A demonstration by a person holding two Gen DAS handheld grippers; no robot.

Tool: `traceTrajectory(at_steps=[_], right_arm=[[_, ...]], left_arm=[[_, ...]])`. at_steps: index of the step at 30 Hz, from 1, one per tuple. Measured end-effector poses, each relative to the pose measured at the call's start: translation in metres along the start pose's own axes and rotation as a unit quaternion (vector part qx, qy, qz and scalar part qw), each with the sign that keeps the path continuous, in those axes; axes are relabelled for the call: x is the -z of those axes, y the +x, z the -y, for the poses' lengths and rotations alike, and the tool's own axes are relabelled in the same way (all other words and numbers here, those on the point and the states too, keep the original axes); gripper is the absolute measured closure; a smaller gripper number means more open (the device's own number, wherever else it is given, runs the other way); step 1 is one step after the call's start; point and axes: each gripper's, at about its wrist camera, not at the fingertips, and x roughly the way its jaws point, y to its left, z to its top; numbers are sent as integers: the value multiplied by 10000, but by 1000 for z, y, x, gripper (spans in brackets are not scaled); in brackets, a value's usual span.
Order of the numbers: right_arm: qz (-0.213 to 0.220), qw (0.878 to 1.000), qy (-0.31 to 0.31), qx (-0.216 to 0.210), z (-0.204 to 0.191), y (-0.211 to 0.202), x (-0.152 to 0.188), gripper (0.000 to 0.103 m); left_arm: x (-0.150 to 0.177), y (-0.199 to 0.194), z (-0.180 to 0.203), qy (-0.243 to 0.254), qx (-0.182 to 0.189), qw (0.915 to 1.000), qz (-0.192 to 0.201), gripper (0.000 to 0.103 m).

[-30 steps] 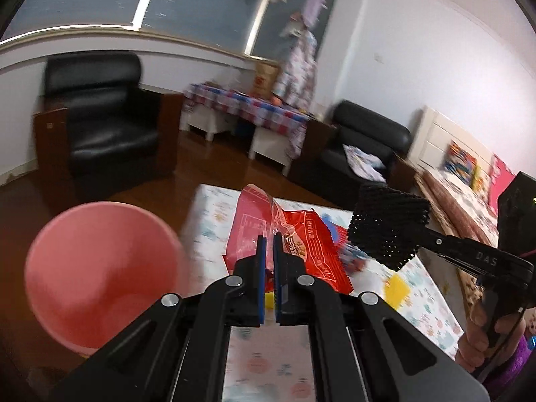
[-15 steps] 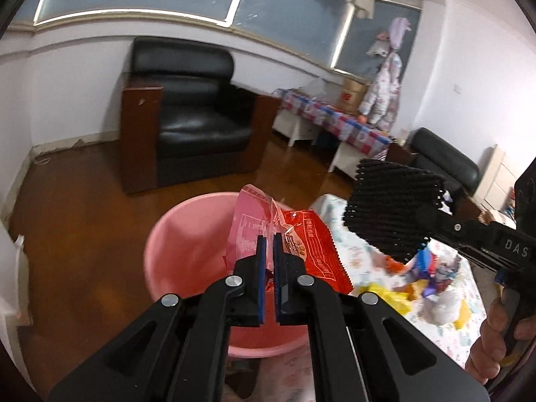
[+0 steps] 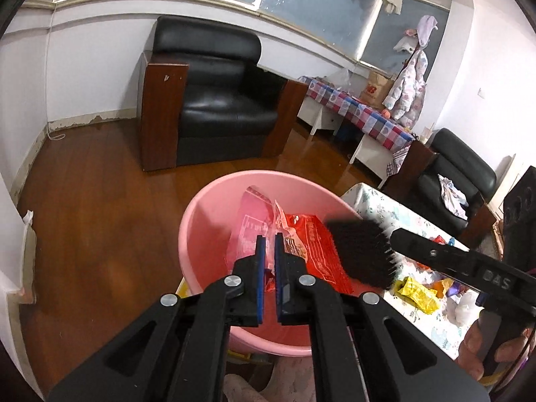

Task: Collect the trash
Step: 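Carry both held items over the pink bucket and open both tools, then move both empty tools back toward the trash pile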

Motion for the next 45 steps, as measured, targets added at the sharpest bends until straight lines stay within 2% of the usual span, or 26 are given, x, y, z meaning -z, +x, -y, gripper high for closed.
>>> traceTrajectory(at_steps=[1, 8, 14, 20, 22, 27, 30, 38, 45], right_arm=[[19, 10000, -31, 6, 0, 0, 0, 56], [95, 9999, -4, 34, 7, -15, 2, 54], [152, 9998, 65, 85, 13, -32, 9, 54], [192, 9997, 85, 130, 18, -48, 18, 53], [208, 9997, 81, 141, 19, -51, 21, 53], [189, 9996, 120, 143, 24, -58, 30, 53], [156, 9997, 119, 136, 25, -65, 39, 53], [247, 9989, -168, 373, 19, -90, 61, 52], [258, 9965, -449, 656, 16, -111, 85, 48]], left_arm=[[1, 0, -1, -22, 6, 10000, -27, 98], [-1, 0, -6, -261, 162, 9995, -93, 98], [-2, 6, 0, -214, 151, 9992, -315, 98], [2, 7, 2, -205, 178, 9991, -311, 97], [4, 6, 4, -167, 196, 9994, -248, 92], [9, 5, 9, -163, 437, 9988, -137, 71], [12, 3, 14, -158, 568, 9982, -143, 69], [35, -13, 46, 301, 608, 9976, -148, 69], [62, -29, 83, 781, 808, 9935, -159, 69]])
